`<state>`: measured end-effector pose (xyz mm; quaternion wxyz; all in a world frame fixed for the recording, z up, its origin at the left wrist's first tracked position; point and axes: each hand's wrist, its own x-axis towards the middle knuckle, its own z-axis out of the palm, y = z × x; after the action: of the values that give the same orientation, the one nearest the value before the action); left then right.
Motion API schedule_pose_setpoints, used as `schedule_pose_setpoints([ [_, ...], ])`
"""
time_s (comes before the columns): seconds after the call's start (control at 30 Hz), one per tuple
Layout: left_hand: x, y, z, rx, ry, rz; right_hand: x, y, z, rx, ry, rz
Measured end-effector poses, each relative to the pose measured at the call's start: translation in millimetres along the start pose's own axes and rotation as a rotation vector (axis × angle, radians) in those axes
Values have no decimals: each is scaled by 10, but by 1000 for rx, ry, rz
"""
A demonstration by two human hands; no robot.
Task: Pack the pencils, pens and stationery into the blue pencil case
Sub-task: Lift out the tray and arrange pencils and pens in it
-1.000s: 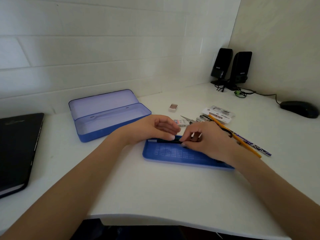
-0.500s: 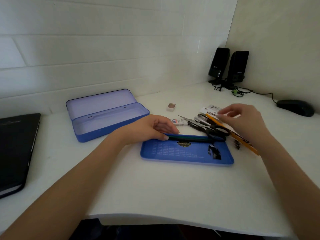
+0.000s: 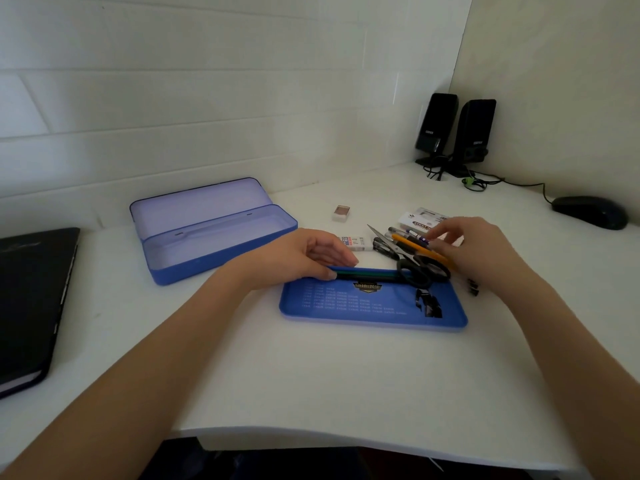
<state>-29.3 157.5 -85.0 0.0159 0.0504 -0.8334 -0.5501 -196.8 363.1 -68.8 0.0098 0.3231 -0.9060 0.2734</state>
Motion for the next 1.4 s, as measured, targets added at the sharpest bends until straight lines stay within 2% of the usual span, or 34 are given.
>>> schedule_pose_setpoints([
  [0.23, -16, 24, -27, -17, -29, -32, -15, -10, -22, -52, -89, 69],
  [0.4, -26, 27, -51, -46, -22, -43, -49, -50, -5, -135, 83, 3],
  [0.47, -38, 29, -64, -50, -25, -51, -59, -68, -17, -46, 155, -84],
  [0.53, -50, 35, -64, -55, -31, -63, -104, -144, -47, 127, 101, -185],
  [0.6, -56, 41, -59, -64, -38, -74, -188, -264, -42, 241, -22, -295],
  [0.7, -50, 37, -65, -97, -34, -90, -268, -378, 23, 230, -154, -428],
  [0.83, -57, 35, -78, -61, -42, -95, -287, -400, 50, 167, -263, -454],
  [0.97, -53, 37, -76, -62, -53, -94, -248, -308, 6, 52, -246, -398],
  [1.17, -66, 55, -84, -39, -86, -108, -171, -180, -55, -200, -131, -307],
  [1.3, -75, 64, -96, -32, -114, -123, -155, -163, -78, -94, -76, -336],
  [1.4, -85, 59, -104, -34, -130, -124, -258, -331, -61, 69, -164, -460],
])
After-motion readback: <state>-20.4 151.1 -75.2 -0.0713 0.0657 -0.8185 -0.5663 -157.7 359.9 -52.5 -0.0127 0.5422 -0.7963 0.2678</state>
